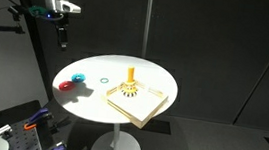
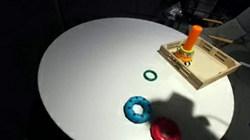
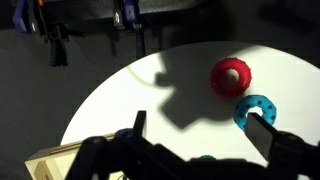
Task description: Put the green ring on the orange stand.
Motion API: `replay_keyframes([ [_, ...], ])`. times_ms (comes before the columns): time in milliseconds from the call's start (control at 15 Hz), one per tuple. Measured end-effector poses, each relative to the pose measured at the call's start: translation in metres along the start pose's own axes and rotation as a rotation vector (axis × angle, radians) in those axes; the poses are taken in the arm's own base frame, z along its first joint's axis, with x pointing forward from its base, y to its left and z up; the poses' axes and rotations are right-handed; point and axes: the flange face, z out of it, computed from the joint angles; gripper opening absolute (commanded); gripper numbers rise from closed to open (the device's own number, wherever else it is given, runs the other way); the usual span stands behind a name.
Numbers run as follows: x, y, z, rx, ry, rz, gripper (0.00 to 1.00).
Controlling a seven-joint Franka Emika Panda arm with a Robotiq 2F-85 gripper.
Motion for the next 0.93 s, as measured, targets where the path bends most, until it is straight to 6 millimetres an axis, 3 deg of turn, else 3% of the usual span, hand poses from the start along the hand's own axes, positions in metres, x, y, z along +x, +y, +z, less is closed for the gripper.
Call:
replay_keyframes([
  [400,0.042,-0.005,0.03,-0.009,0.052,0.04,1.0],
  [933,0.119,-0.014,0.084,-0.013,0.03,0.074,1.0],
])
